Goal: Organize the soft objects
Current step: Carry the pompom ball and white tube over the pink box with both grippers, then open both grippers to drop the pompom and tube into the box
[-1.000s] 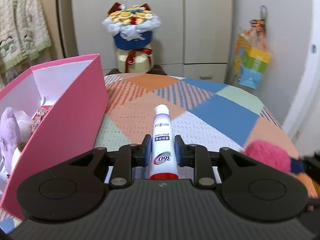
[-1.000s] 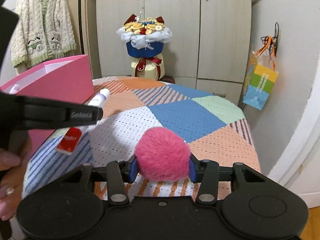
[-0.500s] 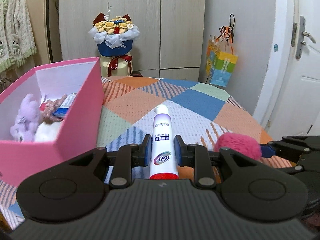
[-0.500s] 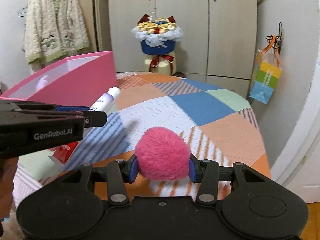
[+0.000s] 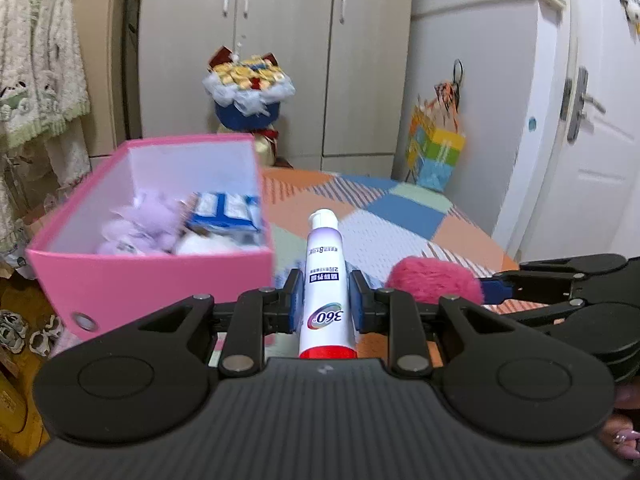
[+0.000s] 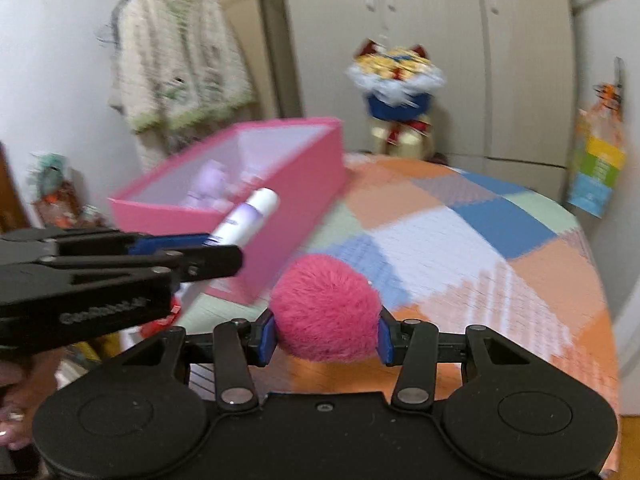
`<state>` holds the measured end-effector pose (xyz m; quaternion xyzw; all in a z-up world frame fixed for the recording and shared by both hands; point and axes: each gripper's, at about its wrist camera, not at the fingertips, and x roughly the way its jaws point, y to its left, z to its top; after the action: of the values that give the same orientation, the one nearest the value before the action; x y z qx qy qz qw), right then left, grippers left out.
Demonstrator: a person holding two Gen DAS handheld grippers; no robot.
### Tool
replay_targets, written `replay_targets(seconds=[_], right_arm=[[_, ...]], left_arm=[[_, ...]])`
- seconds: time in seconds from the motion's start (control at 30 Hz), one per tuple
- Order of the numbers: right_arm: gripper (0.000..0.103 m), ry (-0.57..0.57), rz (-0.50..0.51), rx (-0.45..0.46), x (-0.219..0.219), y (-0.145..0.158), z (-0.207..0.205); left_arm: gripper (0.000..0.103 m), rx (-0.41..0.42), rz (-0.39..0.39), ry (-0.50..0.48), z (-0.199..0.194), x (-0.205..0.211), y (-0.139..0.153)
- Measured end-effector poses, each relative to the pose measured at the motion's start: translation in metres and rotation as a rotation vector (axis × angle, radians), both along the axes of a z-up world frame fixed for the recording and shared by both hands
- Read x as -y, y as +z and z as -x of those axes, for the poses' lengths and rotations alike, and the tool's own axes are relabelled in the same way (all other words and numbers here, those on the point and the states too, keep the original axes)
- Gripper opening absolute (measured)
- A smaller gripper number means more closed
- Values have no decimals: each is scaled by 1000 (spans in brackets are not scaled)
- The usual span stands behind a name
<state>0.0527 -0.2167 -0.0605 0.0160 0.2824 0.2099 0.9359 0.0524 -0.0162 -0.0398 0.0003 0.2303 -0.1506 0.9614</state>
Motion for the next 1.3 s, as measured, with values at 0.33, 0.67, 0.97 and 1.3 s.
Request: replay_targets(seconds=[0.33, 0.67, 0.97, 1.3], right_arm=[[52, 162, -32, 113, -60, 53, -27], [52, 246, 52, 130, -119, 78, -107], [52, 367, 218, 99, -147, 59, -181], [64, 424, 311, 19, -166, 34, -236]], left_arm=[[23, 101, -3, 66, -23, -69, 56], [23, 60, -56, 150, -103, -102, 73], [23, -156, -33, 161, -194, -124, 36], [24, -281, 8, 140, -232, -124, 14]])
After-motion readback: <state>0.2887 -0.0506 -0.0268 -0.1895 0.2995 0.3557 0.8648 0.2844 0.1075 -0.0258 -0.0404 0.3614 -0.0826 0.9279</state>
